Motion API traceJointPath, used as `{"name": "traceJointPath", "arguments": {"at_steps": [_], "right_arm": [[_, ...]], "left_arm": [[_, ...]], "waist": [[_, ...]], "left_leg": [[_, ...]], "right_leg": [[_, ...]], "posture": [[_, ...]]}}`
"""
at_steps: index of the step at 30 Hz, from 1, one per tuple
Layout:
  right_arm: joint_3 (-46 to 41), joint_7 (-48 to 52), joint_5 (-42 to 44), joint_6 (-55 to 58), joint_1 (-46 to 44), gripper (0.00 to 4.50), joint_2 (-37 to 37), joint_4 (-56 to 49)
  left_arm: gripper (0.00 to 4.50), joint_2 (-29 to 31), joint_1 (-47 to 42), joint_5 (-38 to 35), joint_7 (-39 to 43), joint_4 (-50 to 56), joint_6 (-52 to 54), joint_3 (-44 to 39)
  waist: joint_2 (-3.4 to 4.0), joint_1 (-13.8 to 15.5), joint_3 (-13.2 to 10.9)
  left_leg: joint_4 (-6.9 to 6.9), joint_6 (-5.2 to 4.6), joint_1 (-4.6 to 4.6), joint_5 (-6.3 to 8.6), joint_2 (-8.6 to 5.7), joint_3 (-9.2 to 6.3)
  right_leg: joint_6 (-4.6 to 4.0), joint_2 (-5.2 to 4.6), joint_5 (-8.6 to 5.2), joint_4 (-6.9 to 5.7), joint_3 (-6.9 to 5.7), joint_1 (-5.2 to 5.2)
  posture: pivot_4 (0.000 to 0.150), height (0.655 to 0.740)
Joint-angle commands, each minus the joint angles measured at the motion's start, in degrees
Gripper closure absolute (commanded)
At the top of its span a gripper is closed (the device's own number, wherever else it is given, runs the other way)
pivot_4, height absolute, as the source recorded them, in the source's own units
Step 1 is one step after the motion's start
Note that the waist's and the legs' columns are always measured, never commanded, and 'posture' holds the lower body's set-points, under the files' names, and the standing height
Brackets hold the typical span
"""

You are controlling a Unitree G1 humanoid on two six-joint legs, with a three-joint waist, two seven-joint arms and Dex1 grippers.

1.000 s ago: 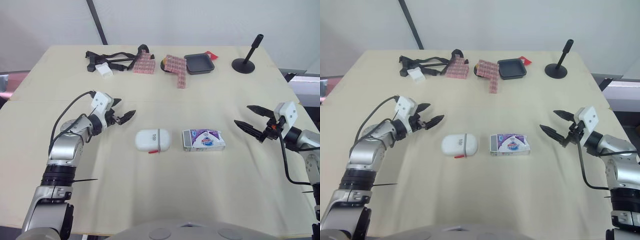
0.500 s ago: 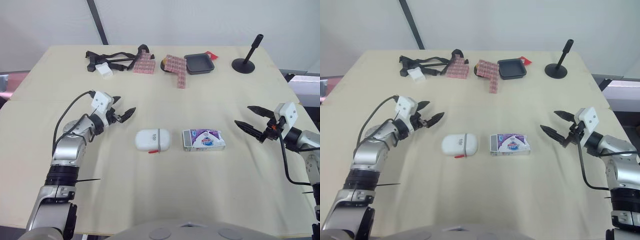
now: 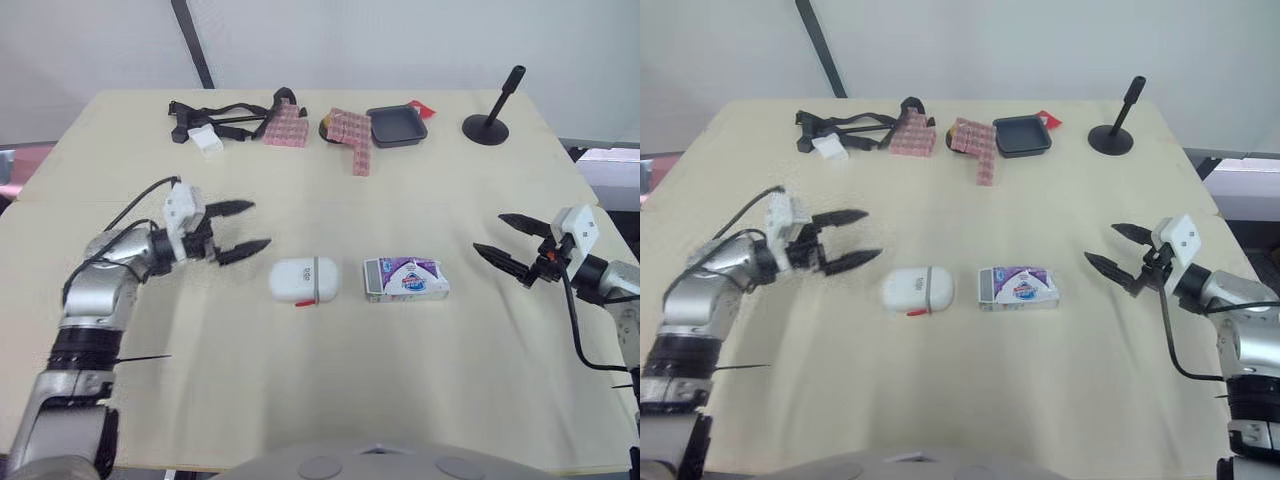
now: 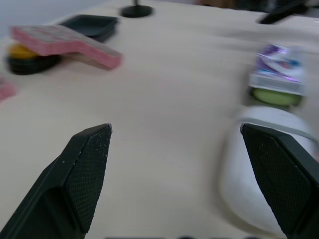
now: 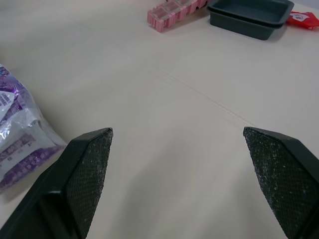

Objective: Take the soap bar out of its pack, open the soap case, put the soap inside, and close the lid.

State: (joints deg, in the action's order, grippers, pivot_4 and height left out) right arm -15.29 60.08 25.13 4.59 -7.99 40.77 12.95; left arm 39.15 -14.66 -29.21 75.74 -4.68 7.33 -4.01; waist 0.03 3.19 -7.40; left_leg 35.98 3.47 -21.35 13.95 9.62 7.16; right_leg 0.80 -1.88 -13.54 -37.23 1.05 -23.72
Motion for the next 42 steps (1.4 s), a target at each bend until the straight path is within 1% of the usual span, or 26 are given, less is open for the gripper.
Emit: {"name": "traceJointPath", "arguments": {"at_steps": [1,7,10,13,16,20,25,28,33,42], "right_arm": [[-1.16,1.23,-0.11,-1.55,-0.47,0.0,1.36,-0.2],[-1.07,3.33,-0.32,-1.17,1.72,0.0,2.78,-2.49],[-1.44,4.33,-0.2,-1.0,2.37,0.0,3.98,-3.15],[-1.21,5.93,-0.09,-0.78,2.49,0.0,5.44,-3.64],[-0.31,8.47,-0.05,-0.5,2.58,0.0,7.1,-4.93],[2.03,13.6,-0.35,0.39,2.0,0.0,10.5,-7.04],[6.8,20.69,-1.22,3.52,-1.57,0.0,16.31,-9.73],[9.54,23.19,-1.4,5.28,-4.57,0.0,18.0,-11.08],[15.63,24.91,-3.18,8.39,-11.26,0.0,17.67,-13.39],[20.65,23.18,-5.2,10.1,-14.16,0.0,13.69,-13.84]], "left_arm": [[0.08,1.69,3.64,-3.4,4.45,5.76,-0.6,-2.0],[0.08,-0.24,9.22,-5.54,1.56,13.23,-2.44,-4.91],[0.08,-2.02,14.76,-4.84,-0.01,17.83,-4.7,-4.92],[0.08,-3.82,18.59,-3.25,-2.68,19.65,-4.95,-3.6],[0.08,-5.5,19.33,-1.61,-5.94,19.66,-5.0,-2.69],[0.08,-6.53,19.11,-0.77,-7.26,19.49,-5.83,-1.69],[0.08,-6.02,19.79,-1.07,-6.52,20.45,-6.04,-1.35],[0.08,-5.58,20.36,-1.08,-6.01,20.64,-6.31,-1.51],[0.08,-5.42,21.0,0.27,-3.8,20.78,-9.44,-0.01],[0.08,-5.05,20.7,-0.21,-4.45,20.46,-9.12,0.69]], "waist": [[0.01,0.18,0.0],[0.02,1.27,0.01],[0.05,1.07,0.03],[0.05,1.03,0.03],[0.06,1.17,0.04],[0.06,1.08,0.04],[0.07,0.66,0.05],[0.07,0.56,0.05],[0.09,0.48,0.06],[0.08,0.9,0.07]], "left_leg": [[0.0,-0.01,0.0,0.0,0.0,0.0],[0.24,-0.05,-0.03,0.0,0.05,-0.01],[0.27,-0.1,-0.12,0.04,0.05,0.06],[0.26,-0.12,-0.14,0.05,0.11,0.08],[0.27,-0.13,-0.08,0.03,0.14,0.08],[0.31,-0.17,-0.07,0.01,0.14,0.08],[0.3,-0.18,-0.08,0.01,0.15,0.08],[0.31,-0.19,-0.05,0.0,0.17,0.07],[0.37,-0.22,-0.02,-0.01,0.19,0.07],[0.45,-0.23,-0.05,-0.02,0.19,0.07]], "right_leg": [[-0.03,0.0,-0.02,-0.01,0.0,0.0],[-0.1,-0.02,-0.05,-0.13,-0.05,-0.03],[-0.1,-0.05,-0.05,-0.08,-0.03,-0.04],[-0.1,-0.01,-0.05,-0.06,-0.05,-0.04],[-0.1,0.0,-0.05,-0.1,-0.06,-0.03],[-0.13,-0.01,-0.05,-0.11,-0.06,-0.02],[-0.13,0.0,-0.06,-0.11,-0.06,-0.04],[-0.14,0.02,-0.06,-0.13,-0.07,-0.03],[-0.14,0.02,-0.06,-0.18,-0.07,-0.16],[-0.15,0.01,-0.05,-0.26,-0.1,-0.29]], "posture": [[0.15,0.74],[0.15,0.74],[0.15,0.74],[0.15,0.74],[0.15,0.74],[0.15,0.74],[0.15,0.74],[0.15,0.74],[0.15,0.74],[0.15,0.74]]}}
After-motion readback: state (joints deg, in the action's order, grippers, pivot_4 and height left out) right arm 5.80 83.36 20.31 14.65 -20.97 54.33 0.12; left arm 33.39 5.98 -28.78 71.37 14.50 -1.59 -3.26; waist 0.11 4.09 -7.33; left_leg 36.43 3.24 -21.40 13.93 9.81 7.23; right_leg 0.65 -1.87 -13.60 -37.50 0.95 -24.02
